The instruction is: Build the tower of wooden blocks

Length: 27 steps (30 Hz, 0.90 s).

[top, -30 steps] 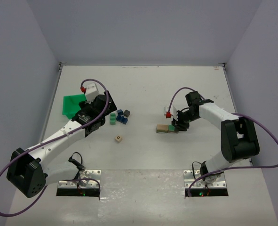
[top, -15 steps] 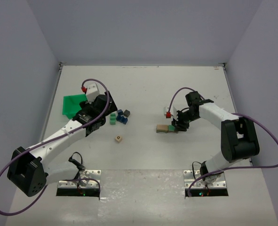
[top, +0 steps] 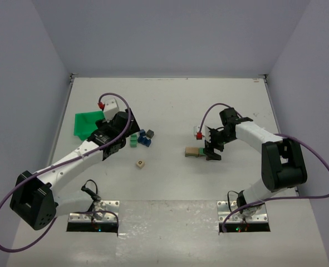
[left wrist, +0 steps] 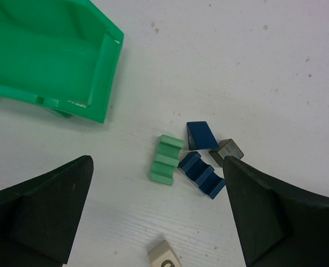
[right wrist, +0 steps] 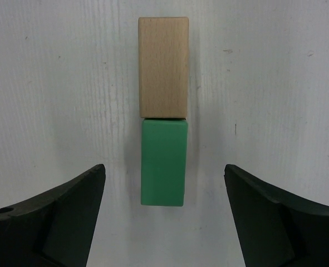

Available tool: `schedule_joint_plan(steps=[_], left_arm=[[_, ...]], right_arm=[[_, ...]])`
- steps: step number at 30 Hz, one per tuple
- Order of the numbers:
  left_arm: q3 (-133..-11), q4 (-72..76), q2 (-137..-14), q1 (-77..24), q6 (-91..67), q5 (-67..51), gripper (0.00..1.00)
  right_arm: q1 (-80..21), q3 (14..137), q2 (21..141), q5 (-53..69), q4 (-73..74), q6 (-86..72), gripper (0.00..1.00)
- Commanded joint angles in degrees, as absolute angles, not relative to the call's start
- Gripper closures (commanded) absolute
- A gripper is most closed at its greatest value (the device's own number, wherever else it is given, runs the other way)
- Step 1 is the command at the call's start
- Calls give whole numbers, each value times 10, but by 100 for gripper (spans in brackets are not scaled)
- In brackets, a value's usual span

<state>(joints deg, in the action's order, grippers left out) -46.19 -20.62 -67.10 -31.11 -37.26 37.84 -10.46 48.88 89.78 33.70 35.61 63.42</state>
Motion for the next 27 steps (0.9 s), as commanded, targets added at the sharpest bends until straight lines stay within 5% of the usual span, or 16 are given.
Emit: schedule_joint_plan(steps=[1, 14, 18, 22, 27], left_arm=[[-489, -183, -669, -316, -368, 360, 0], [-498, -161, -664, -390, -400, 377, 0], [-501, -157, -686, -445, -408, 422, 0], [-509, -149, -723, -482, -402, 430, 0], [-494, -105, -757, -497, -382, 393, 0]], right_arm=[[-102, 513, 866, 350, 364, 652, 1], [-102, 606, 737, 385, 363, 603, 1], [-100, 623, 714, 394, 200, 407, 1], [-100, 609, 693, 255, 56, 113, 1], [-100, 579, 674, 94, 101, -19, 1]])
